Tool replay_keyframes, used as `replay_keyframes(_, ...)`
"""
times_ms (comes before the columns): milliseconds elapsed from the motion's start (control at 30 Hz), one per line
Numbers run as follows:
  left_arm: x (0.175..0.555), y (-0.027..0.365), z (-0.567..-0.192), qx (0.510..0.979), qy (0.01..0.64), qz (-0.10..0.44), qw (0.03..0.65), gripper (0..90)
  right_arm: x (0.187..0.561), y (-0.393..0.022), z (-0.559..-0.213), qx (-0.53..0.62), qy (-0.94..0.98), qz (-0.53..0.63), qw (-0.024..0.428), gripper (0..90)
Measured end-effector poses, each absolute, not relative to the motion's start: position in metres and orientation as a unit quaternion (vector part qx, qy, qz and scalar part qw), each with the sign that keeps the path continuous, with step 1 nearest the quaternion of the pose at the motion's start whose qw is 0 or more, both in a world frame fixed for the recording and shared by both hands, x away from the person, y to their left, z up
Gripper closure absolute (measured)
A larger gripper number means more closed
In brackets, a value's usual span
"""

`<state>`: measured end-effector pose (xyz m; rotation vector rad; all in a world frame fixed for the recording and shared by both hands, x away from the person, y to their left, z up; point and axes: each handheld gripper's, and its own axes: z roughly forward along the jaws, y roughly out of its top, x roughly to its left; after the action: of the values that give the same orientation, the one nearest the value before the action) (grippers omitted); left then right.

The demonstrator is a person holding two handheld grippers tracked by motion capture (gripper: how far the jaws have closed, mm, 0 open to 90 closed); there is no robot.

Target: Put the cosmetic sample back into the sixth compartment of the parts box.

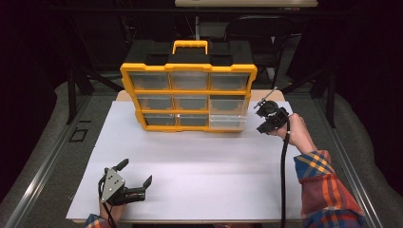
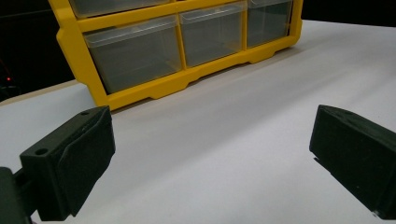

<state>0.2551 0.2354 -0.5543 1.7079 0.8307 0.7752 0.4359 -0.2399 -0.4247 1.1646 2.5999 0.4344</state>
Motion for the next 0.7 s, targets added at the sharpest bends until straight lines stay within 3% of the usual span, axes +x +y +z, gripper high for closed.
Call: replay_keyframes(700,0.255,0.236,-0.554,0.712,0.346,0.323,0.518,0.1,0.438,-0.23,-0.394,0.38,0.9,0.146,0.154,80.7)
